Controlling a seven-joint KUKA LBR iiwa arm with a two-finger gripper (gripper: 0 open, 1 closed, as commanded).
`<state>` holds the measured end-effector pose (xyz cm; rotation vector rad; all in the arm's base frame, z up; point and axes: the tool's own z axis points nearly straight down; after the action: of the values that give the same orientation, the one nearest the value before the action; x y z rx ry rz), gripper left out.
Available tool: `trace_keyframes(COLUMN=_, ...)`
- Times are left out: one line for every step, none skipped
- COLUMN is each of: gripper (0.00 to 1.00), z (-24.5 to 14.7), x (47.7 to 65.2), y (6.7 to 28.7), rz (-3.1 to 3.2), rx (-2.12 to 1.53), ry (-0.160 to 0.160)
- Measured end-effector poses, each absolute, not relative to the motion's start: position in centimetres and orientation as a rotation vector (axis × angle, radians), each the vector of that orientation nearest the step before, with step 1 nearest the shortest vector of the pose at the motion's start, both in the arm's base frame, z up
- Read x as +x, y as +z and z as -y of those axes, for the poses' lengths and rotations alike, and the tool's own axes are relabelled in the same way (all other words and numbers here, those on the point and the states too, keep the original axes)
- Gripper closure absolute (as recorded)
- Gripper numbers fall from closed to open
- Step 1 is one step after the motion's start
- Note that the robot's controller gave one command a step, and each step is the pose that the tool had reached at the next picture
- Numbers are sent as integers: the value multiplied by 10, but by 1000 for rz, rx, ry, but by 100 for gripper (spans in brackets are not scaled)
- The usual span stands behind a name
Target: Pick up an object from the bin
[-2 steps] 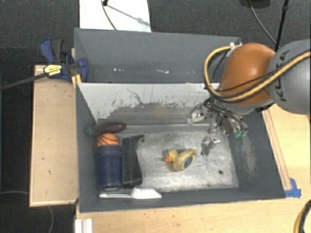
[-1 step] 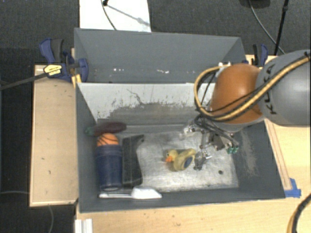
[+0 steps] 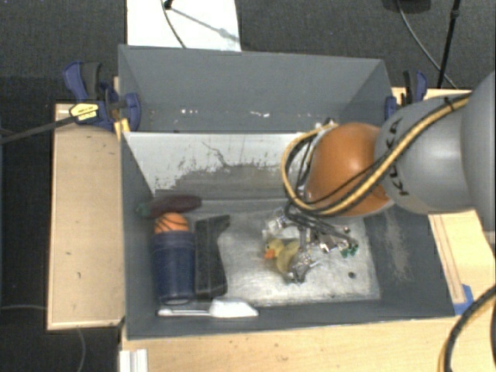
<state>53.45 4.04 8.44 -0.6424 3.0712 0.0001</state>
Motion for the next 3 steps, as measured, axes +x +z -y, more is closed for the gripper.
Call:
trace_keyframes(gripper=100, z=-51, x=532, y=75, rz=-3120, rx=-229, ry=11)
trace_keyframes(gripper=100, z=-51, x=532, y=75, rz=-3120, rx=-230, ry=11)
trace_keyframes(gripper=100, z=-51, x=530, y=79, rz=-3126, rx=-233, ry=9)
